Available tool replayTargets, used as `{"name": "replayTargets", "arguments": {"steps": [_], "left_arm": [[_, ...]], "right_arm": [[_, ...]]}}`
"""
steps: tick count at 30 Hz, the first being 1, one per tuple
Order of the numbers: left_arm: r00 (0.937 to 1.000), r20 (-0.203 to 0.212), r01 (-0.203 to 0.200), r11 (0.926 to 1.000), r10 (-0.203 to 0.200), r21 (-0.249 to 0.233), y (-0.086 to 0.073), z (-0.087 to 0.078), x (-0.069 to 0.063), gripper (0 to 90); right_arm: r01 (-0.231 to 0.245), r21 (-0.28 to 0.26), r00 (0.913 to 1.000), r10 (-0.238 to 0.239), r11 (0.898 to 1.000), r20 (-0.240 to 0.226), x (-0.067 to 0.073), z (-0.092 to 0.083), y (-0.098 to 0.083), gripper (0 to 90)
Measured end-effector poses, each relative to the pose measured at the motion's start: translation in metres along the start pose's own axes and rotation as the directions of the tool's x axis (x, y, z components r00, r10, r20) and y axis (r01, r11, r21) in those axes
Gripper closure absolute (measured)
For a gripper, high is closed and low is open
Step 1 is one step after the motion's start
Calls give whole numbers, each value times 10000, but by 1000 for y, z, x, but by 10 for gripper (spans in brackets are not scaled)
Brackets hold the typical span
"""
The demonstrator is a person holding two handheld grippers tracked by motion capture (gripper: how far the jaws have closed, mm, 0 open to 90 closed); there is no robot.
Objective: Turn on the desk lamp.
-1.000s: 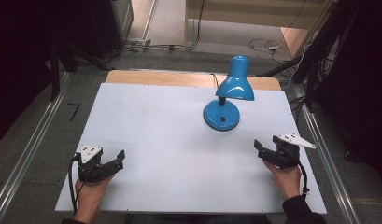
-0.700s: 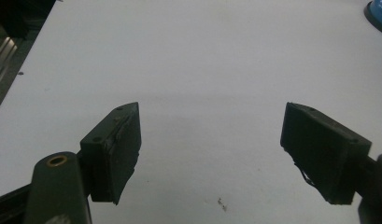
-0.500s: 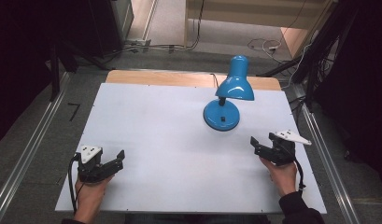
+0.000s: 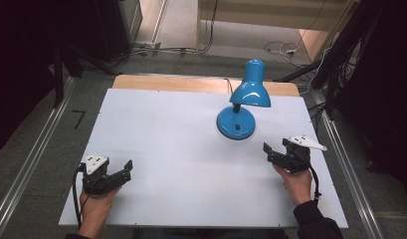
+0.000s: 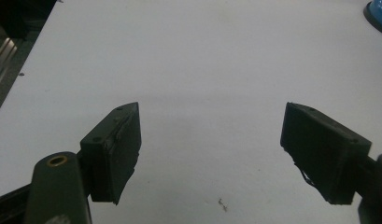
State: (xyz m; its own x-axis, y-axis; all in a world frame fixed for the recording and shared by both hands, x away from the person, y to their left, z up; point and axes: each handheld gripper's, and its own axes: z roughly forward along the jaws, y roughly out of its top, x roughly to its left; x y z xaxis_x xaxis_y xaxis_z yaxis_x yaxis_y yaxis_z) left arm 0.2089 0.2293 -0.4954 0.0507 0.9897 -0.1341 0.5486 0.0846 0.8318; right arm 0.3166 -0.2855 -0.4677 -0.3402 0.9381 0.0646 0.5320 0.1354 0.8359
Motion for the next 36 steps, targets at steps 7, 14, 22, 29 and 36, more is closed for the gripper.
{"name": "replayTargets", "arguments": {"steps": [7,14,22,29,36], "left_arm": [[10000,-1,-17,10000,17,20,0,0,0,212],[10000,11,-12,10000,12,19,0,0,0,212],[10000,6,-20,10000,20,14,0,0,0,212],[10000,8,-20,10000,20,21,0,0,0,212],[10000,-3,-9,10000,9,28,0,0,0,212]], "right_arm": [[3,11,10000,-3,10000,-33,2,5,3,214],[25,30,9999,-24,10000,-100,4,11,5,216],[69,50,9999,-68,10000,-142,7,17,9,222],[103,79,9997,-101,9999,-230,11,23,12,224],[159,-11,9993,-159,9999,-331,18,30,18,243]]}}
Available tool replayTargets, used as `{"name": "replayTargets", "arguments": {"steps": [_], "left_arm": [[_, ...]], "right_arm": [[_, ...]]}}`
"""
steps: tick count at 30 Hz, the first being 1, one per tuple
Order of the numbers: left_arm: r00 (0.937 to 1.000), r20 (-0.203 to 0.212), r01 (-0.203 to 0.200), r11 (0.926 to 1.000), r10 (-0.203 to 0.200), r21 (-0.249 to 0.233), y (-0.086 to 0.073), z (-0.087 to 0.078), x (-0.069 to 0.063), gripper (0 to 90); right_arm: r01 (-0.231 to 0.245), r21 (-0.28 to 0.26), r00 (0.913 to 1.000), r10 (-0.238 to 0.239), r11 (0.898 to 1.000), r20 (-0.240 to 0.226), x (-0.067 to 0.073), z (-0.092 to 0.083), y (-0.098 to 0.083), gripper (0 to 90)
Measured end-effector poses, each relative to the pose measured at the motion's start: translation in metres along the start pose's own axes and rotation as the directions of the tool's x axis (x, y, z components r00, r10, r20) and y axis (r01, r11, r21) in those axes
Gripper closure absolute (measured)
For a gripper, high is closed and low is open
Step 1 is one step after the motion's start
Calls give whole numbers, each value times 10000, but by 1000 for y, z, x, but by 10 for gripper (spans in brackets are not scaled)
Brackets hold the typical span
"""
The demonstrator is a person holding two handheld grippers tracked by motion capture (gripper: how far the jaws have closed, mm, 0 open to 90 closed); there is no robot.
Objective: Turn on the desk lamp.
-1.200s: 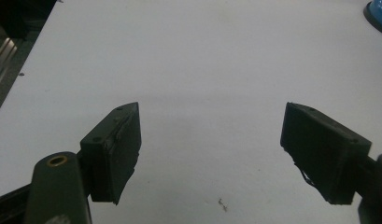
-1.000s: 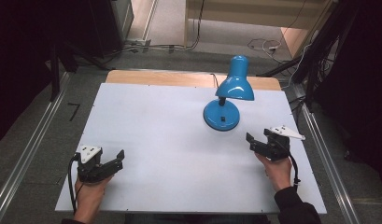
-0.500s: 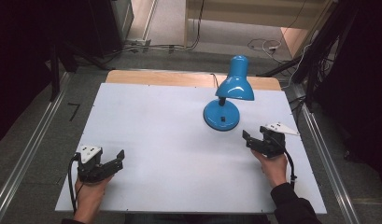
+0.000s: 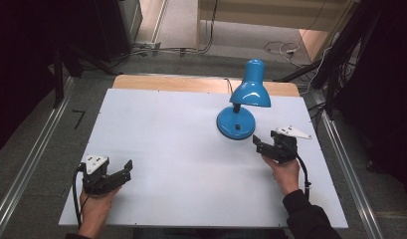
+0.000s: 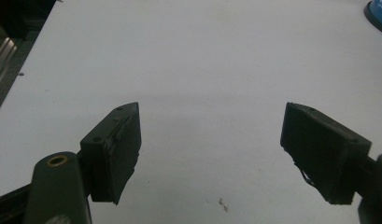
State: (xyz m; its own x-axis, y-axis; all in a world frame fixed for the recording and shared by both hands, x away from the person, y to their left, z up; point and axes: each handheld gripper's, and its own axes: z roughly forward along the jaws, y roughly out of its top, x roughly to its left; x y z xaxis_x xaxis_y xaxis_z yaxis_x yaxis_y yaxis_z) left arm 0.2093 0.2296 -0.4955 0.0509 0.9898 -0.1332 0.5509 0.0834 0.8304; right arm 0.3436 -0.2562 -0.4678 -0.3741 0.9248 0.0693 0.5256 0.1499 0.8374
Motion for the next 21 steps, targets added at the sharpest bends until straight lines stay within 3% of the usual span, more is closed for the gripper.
{"name": "replayTargets", "arguments": {"steps": [21], "left_arm": [[10000,-6,11,10000,-11,-1,0,0,0,212]], "right_arm": [[-6,49,10000,6,10000,-32,7,16,8,272]]}}
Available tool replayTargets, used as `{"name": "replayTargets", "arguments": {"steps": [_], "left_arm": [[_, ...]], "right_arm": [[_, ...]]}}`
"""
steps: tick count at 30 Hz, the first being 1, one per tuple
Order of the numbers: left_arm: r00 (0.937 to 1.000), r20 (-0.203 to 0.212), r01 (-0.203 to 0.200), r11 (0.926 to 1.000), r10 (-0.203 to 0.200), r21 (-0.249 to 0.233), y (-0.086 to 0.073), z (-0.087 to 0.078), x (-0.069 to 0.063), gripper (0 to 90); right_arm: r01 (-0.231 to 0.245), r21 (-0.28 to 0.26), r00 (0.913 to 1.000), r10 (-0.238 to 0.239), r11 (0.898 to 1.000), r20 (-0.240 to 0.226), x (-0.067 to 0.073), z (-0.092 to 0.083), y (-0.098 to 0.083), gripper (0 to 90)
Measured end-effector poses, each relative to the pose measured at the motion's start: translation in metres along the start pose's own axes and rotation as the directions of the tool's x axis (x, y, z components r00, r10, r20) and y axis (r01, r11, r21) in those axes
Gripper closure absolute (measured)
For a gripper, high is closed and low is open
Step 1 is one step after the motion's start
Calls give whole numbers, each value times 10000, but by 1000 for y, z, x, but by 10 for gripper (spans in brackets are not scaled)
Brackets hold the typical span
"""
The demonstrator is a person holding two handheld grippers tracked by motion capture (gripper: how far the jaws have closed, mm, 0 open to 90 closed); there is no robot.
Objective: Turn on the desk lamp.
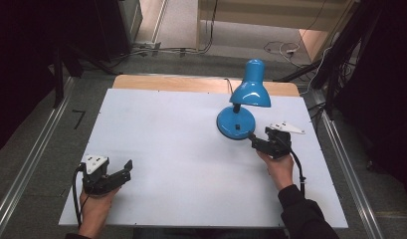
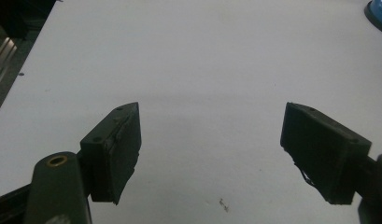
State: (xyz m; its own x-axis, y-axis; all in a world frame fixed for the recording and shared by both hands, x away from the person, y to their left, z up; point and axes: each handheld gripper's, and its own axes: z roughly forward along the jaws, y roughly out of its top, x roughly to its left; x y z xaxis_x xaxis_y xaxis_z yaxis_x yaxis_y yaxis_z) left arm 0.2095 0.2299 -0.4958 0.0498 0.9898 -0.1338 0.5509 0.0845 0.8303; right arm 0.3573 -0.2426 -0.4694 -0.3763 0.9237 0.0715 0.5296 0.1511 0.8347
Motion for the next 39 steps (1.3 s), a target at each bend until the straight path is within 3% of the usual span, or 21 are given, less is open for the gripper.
{"name": "replayTargets", "arguments": {"steps": [19,27,35,39], "left_arm": [[10000,-8,0,10000,0,12,0,0,1,212],[10000,-12,10,10000,-10,21,0,1,1,212],[10000,11,59,10000,-59,16,0,1,2,212],[10000,11,55,10000,-56,35,0,1,2,212]], "right_arm": [[-111,-3,9999,111,9999,-29,7,16,6,402],[-13,23,9999,13,10000,-109,13,26,9,587],[313,77,9995,-313,9995,-17,19,39,5,857],[312,-6,9994,-312,9995,-120,21,42,7,877]]}}
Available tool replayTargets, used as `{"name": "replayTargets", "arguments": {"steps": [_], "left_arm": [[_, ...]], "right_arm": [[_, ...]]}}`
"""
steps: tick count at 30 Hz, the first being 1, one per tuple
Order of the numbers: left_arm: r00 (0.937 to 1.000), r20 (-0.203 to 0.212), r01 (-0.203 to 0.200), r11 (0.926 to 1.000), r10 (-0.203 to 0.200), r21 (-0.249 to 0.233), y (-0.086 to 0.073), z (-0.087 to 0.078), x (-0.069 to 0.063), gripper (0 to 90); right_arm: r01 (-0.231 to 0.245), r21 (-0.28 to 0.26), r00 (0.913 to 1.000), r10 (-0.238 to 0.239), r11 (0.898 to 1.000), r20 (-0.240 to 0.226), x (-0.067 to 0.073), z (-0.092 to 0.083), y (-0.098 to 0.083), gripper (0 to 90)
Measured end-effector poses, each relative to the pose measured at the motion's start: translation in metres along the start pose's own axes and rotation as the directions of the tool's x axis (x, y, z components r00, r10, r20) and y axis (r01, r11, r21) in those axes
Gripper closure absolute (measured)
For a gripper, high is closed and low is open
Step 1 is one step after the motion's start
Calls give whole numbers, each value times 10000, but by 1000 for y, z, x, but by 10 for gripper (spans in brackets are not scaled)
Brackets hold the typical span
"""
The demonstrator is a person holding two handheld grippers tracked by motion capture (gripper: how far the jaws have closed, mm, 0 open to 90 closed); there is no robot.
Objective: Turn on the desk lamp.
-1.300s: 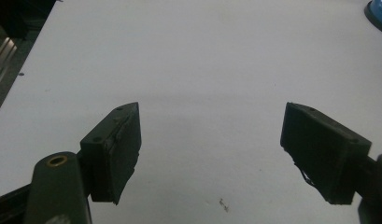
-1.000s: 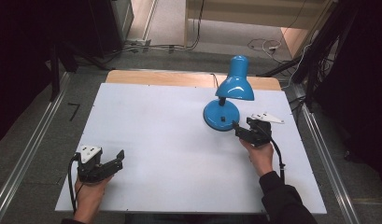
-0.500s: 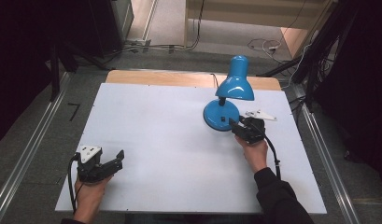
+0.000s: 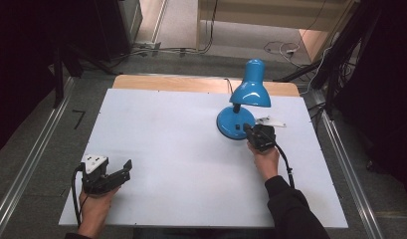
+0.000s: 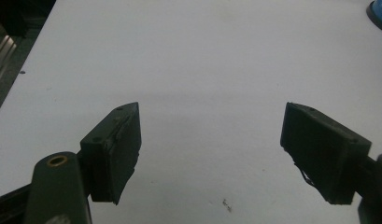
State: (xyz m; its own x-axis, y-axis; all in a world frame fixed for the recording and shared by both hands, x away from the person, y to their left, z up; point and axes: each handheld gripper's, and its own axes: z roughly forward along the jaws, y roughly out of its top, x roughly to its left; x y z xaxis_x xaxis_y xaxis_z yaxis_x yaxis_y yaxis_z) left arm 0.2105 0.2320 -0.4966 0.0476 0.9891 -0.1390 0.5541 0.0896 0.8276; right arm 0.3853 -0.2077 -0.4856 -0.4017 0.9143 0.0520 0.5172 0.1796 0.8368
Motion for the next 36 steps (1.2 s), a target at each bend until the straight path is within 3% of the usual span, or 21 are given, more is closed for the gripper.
{"name": "replayTargets", "arguments": {"steps": [10,21,36], "left_arm": [[10000,11,9,10000,-9,-5,0,0,0,213],[10000,14,16,10000,-16,2,0,0,2,213],[10000,13,2,10000,-2,40,0,1,1,213]], "right_arm": [[-54,-193,10000,54,9998,-17,11,17,0,877],[-238,-87,9992,241,9997,316,8,25,0,876],[-200,-46,9993,201,9998,317,7,27,0,876]]}}
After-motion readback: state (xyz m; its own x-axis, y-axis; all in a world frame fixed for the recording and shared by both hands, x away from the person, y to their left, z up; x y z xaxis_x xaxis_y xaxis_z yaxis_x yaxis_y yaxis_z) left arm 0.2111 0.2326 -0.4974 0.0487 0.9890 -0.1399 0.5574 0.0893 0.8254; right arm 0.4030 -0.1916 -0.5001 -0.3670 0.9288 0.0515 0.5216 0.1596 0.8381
